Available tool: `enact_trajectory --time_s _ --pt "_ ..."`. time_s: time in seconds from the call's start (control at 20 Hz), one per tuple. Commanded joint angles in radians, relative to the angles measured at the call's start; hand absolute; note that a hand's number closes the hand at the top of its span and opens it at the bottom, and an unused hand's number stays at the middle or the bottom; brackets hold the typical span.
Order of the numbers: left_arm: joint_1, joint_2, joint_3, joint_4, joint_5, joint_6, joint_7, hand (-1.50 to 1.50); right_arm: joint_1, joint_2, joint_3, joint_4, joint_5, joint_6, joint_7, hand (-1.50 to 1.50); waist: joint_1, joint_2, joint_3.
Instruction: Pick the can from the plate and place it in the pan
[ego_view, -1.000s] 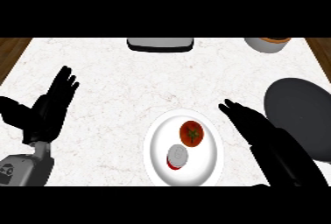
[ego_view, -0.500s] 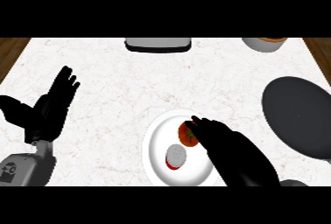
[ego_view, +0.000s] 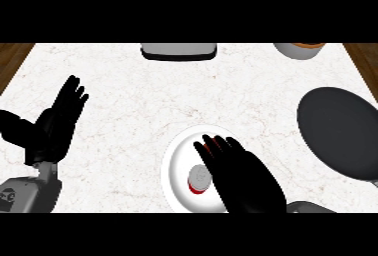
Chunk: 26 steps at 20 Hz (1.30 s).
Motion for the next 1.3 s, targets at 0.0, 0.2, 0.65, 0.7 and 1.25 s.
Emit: enact_trajectory --time_s 0.0,0.2,0.65,0.7,1.25 --pt "0.050 -0.029 -0.013 0.010 -0.027 0.000 -0.061 0.00 -0.059 0.086 0.022 0.029 0.024 0.092 0.228 -1.50 -0.001 0.001 0.000" --pt "0.031 -0.020 0.011 0.016 -0.013 -0.025 -0.056 0.00 -0.056 0.198 0.074 0.055 0.072 0.075 0.263 -1.50 -0.005 0.001 0.001" --pt "-0.014 -0.025 0.018 0.020 -0.026 -0.002 0.002 0.00 -0.098 0.263 0.042 0.265 0.096 0.101 0.245 -1.50 -0.009 0.002 0.001" --pt "0.025 -0.008 0.039 -0.023 -0.002 -0.028 -0.009 0.00 -0.086 0.241 0.009 0.289 0.104 0.087 0.195 -1.50 0.000 0.002 0.002" --pt "-0.005 -0.048 0.022 -0.014 -0.057 -0.004 0.020 0.00 -0.011 0.290 -0.004 0.429 0.228 0.100 0.038 -1.50 -0.003 0.005 0.002"
